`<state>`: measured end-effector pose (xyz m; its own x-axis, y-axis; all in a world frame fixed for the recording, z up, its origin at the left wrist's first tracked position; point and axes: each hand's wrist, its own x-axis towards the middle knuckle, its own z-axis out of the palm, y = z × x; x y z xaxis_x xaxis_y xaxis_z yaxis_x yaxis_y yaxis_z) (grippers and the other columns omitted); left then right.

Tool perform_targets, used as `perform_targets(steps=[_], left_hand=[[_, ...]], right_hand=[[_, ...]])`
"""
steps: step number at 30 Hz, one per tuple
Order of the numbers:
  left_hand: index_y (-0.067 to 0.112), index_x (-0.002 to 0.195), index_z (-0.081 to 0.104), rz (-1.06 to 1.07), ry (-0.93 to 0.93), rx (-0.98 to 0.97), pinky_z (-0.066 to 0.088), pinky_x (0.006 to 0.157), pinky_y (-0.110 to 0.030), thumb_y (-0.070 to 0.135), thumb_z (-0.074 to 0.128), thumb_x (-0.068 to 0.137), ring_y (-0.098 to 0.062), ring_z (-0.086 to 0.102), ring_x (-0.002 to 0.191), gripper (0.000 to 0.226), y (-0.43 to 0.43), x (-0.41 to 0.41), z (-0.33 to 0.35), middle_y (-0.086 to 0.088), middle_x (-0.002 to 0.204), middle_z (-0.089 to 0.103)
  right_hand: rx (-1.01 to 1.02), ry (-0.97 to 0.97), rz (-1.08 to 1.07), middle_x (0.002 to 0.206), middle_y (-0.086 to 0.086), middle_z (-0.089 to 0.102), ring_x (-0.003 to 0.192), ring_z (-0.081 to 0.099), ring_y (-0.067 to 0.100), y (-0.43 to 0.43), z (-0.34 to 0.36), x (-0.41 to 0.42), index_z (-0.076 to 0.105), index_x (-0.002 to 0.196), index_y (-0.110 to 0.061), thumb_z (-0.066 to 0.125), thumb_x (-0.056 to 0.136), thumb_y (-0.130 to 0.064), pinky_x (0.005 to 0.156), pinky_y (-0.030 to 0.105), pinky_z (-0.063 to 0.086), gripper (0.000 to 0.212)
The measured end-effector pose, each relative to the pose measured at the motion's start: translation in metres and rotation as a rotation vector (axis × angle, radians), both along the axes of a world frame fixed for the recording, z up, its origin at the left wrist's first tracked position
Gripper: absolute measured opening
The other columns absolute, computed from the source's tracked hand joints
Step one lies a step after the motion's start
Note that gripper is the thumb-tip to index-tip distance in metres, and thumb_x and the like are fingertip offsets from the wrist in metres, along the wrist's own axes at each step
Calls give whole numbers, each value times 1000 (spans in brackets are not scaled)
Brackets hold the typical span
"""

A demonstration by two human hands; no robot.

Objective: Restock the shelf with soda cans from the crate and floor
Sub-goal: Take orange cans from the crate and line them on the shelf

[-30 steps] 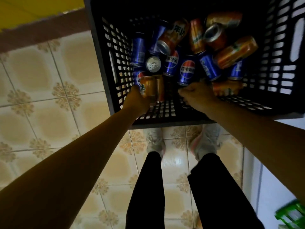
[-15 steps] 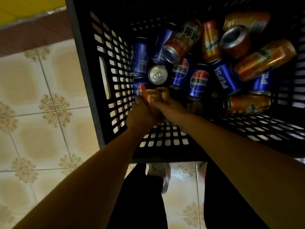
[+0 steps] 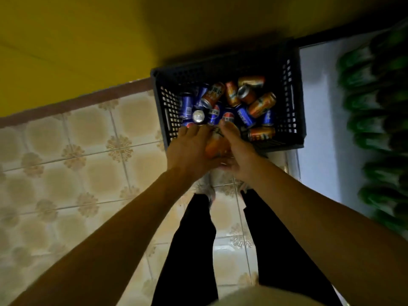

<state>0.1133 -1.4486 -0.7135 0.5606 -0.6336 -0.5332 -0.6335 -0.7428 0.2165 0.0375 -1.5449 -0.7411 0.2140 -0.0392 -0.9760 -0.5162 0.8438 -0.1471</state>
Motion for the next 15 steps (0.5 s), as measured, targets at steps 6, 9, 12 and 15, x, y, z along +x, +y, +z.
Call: perform_targets(steps=[6,9,12,15], left_hand=[[16,127,53,217,144,-425,43,85,-32,66,53,67,-22,50,106,78,2,-49,140,-5,117,55],[18,133,47,556,381,-510,46,89,-27,60,63,76,-12,53,109,73,2,-70,191,2,124,52],[17,132,48,876,719,-534,51,92,-31,50,56,87,-15,60,109,56,4,-85,230,-4,128,58],[25,123,57,1023,1076,-559,51,80,-29,57,44,88,-17,64,107,48,10,-90,269,-2,117,67]], right_hand=[[-28,-143,-224,120,13,62,100,64,26,-11,137,-53,53,129,-17,69,84,-34,59,32,56,50],[-37,-228,-306,123,14,61,105,62,27,-13,184,-77,51,132,-16,67,84,-31,67,35,56,54],[-81,-360,-363,127,15,60,109,62,29,-8,221,-87,49,135,-16,62,86,-29,76,39,56,52],[-232,-482,-369,126,16,61,111,62,33,-2,261,-87,52,133,-18,64,79,-28,87,47,54,56]])
